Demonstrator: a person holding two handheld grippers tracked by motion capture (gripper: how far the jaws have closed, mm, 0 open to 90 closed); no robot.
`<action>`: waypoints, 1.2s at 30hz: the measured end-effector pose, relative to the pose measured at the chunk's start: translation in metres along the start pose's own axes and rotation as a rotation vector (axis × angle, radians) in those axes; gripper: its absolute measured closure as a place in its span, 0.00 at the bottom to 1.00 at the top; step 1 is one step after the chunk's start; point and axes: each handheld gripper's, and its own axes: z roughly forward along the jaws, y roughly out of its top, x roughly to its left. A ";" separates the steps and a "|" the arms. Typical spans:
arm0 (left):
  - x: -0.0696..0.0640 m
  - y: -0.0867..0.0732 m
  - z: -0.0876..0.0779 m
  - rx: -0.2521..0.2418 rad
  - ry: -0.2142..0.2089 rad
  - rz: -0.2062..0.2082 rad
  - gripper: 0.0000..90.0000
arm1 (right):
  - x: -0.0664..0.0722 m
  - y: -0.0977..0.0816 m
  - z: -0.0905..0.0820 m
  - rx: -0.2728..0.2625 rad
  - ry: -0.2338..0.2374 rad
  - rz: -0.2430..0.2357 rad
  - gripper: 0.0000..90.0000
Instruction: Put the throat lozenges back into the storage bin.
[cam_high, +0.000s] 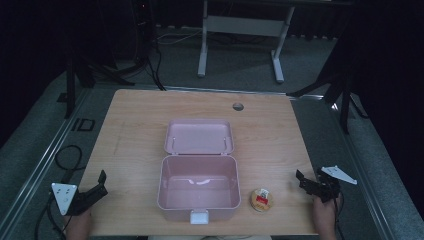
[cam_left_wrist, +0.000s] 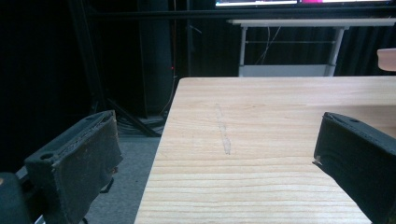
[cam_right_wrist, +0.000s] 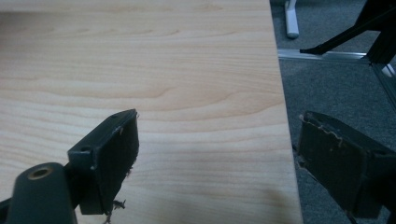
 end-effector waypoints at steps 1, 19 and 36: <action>0.000 0.000 0.000 -0.002 -0.002 -0.005 0.01 | 0.001 0.000 0.000 0.006 -0.003 -0.005 0.14; -0.001 0.000 -0.001 -0.002 -0.017 0.009 0.01 | -0.004 0.001 -0.003 0.156 0.334 -0.225 0.16; 0.000 0.000 -0.001 0.002 -0.022 0.003 0.01 | 0.022 0.026 -0.021 0.597 0.498 -0.641 0.17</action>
